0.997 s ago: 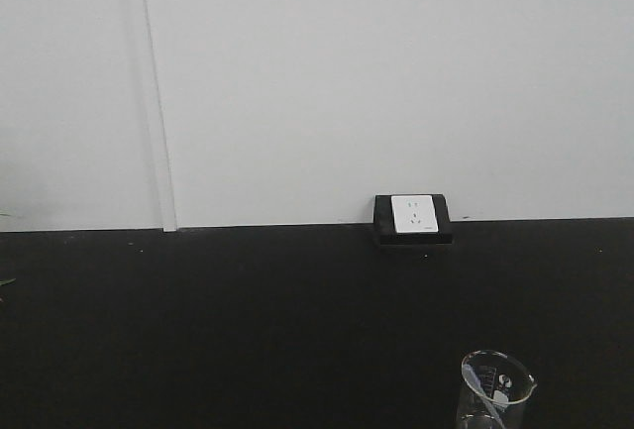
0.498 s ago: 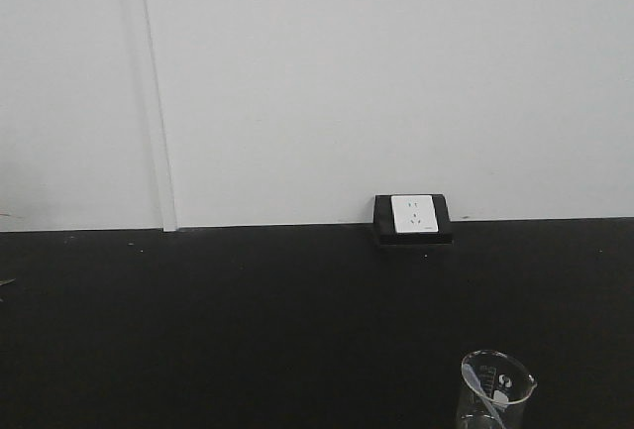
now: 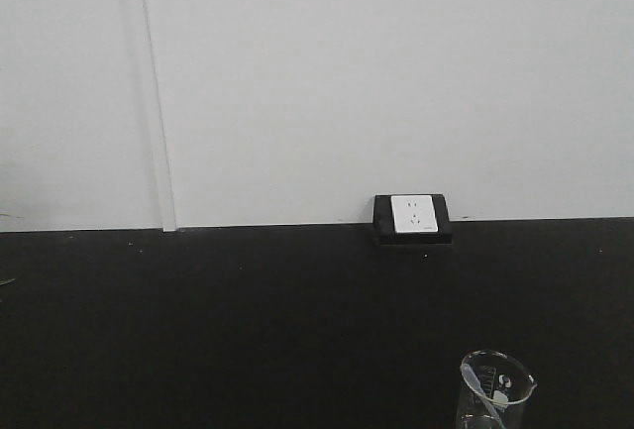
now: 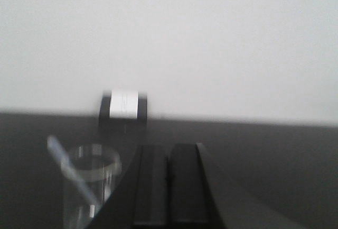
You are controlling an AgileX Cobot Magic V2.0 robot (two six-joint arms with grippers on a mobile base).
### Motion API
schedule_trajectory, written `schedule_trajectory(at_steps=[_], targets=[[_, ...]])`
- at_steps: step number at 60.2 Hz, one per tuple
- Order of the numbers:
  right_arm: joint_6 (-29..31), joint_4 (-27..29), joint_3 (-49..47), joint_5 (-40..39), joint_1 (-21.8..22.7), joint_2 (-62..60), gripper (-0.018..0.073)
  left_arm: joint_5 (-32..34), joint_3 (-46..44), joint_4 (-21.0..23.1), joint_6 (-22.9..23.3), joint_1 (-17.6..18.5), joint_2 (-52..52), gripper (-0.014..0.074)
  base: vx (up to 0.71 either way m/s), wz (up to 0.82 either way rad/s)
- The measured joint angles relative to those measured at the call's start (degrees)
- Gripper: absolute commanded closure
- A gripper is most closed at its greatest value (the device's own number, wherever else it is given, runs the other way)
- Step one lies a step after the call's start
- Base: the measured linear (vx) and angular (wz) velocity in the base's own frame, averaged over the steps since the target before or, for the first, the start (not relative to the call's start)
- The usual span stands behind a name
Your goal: Grab transparent chemical and place on left bench
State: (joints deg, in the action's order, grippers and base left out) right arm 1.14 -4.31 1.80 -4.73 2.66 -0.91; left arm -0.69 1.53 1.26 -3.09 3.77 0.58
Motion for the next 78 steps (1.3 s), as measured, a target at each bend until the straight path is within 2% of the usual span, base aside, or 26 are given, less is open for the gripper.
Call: schedule_trajectory(at_steps=[6, 15, 22, 31, 53, 58, 64, 78], targets=[[-0.1, 0.0, -0.7, -6.1, 0.0, 0.0, 0.0566, 0.0, 0.0, 0.0, 0.0, 0.0, 0.0, 0.0600, 0.00, 0.00], [-1.6, -0.4, -9.2, -4.0, 0.0, 4.6, 0.0566, 0.0, 0.0, 0.0, 0.0, 0.0, 0.0, 0.0600, 0.00, 0.00], [-1.9, -1.7, -18.3, -2.6, 0.0, 14.5, 0.0564, 0.0, 0.0, 0.0, 0.0, 0.0, 0.0, 0.0600, 0.00, 0.00], [-2.7, -2.6, -26.0, -5.8, 0.0, 30.1, 0.0561, 0.0, 0.0, 0.0, 0.0, 0.0, 0.0, 0.0600, 0.00, 0.00], [-9.0, -3.6, -29.9, -19.2, 0.0, 58.1, 0.0511, 0.0, 0.0, 0.0, 0.0, 0.0, 0.0, 0.0600, 0.00, 0.00], [-9.2, -6.2, -30.0, -21.7, 0.0, 61.8, 0.0463, 0.0, 0.0, 0.0, 0.0, 0.0, 0.0, 0.0600, 0.00, 0.00], [-9.9, -11.8, -30.0, -22.9, 0.0, 65.3, 0.0387, 0.0, 0.0, 0.0, 0.0, 0.0, 0.0, 0.0600, 0.00, 0.00], [-14.5, -30.3, -30.1, -27.8, 0.0, 72.0, 0.0148, 0.0, 0.0, 0.0, 0.0, 0.0, 0.0, 0.0600, 0.00, 0.00]])
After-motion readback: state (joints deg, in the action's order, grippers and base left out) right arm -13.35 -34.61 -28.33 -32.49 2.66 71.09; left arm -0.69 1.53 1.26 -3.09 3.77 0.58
